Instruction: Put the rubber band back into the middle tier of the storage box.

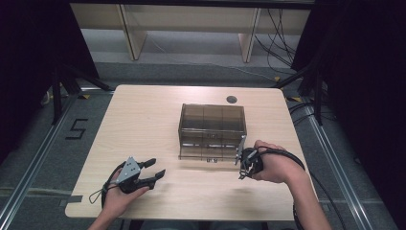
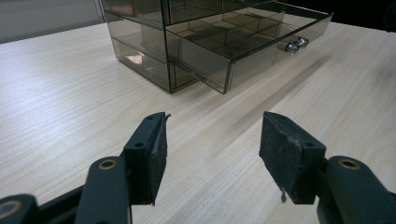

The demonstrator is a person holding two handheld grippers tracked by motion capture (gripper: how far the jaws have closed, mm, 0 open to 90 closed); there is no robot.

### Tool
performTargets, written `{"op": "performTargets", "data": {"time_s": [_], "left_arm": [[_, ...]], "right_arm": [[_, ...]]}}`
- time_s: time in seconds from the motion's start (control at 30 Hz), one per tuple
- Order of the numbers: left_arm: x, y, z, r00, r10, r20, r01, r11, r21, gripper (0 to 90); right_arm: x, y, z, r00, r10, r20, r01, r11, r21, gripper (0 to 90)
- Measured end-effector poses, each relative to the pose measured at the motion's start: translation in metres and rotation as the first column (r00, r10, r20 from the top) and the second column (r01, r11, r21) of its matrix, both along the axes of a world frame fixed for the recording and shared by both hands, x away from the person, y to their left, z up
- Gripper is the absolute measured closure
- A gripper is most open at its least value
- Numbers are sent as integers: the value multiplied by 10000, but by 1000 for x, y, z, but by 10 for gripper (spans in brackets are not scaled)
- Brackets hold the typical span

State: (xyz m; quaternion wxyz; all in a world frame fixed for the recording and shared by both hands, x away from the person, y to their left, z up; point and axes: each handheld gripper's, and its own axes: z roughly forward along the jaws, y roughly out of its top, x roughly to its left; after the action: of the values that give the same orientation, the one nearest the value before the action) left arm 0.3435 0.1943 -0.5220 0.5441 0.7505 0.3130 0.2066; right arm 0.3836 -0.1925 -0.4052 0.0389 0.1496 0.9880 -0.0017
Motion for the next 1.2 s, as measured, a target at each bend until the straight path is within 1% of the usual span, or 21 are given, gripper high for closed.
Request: {"op": "performTargets", "data": {"time_s": [0.03,0.07,0.1,0.17,0.2,0.33,0.37,0.47,0.5,0.6,0.63,0.67,0.7,0.73,0.87,0.9,0.97,1.0,1.03,1.17,1.2], "left_arm": [[0,0,0,10000,1,-2,-1,10000,-8,411],[0,0,0,10000,-1,0,1,10000,-3,411],[0,0,0,10000,1,-1,-1,10000,-8,411],[0,0,0,10000,-2,3,2,10000,-14,411],[0,0,0,10000,-5,4,5,10000,-15,411],[0,0,0,10000,-1,-2,1,10000,-8,411],[0,0,0,10000,4,-6,-4,10000,-11,411],[0,0,0,10000,1,-6,-1,10000,0,411],[0,0,0,10000,2,-8,-2,10000,-8,411],[0,0,0,10000,-4,0,4,10000,-4,411],[0,0,0,10000,-4,0,4,10000,-4,411],[0,0,0,10000,-5,-3,5,10000,-5,411],[0,0,0,10000,-5,-4,5,10000,2,411],[0,0,0,10000,0,-5,0,10000,2,411],[0,0,0,10000,-2,-13,2,10000,2,411],[0,0,0,10000,-1,-16,1,10000,-7,411],[0,0,0,10000,-4,-13,4,10000,-2,411],[0,0,0,10000,-4,-11,4,10000,0,411],[0,0,0,10000,-5,-10,5,10000,-4,411],[0,0,0,10000,-3,-15,3,10000,-17,411],[0,0,0,10000,-5,-14,5,10000,-11,411]], "right_arm": [[1,1,0,9997,226,44,-226,9997,15,892],[2,1,1,9997,258,-2,-258,9997,54,892],[2,1,2,10000,66,21,-66,10000,-26,893],[3,1,3,9999,161,38,-161,9999,22,892],[3,2,4,10000,35,-20,-35,10000,-58,893],[5,2,4,9998,176,47,-176,9998,-42,893],[4,3,5,10000,13,-24,-14,9999,-116,893],[7,3,4,9998,217,30,-217,9998,-47,892],[6,4,5,10000,72,-20,-72,9999,-94,892],[8,4,6,9997,254,61,-254,9997,5,892],[8,4,6,9997,254,61,-254,9997,5,892],[8,5,7,10000,95,9,-95,9999,-113,892],[9,5,7,9997,206,88,-205,9998,-60,893],[9,5,8,9998,219,29,-219,9998,-10,893],[12,6,9,9996,258,97,-258,9997,-58,892],[12,7,10,9999,136,52,-136,9999,-106,893],[14,6,9,9996,267,68,-266,9996,-55,892],[14,7,9,9998,171,58,-170,9998,-91,893],[15,7,9,9996,261,70,-261,9996,-70,892],[17,9,10,9998,216,11,-215,9997,-98,892],[18,9,10,9995,302,86,-302,9995,-51,893]]}}
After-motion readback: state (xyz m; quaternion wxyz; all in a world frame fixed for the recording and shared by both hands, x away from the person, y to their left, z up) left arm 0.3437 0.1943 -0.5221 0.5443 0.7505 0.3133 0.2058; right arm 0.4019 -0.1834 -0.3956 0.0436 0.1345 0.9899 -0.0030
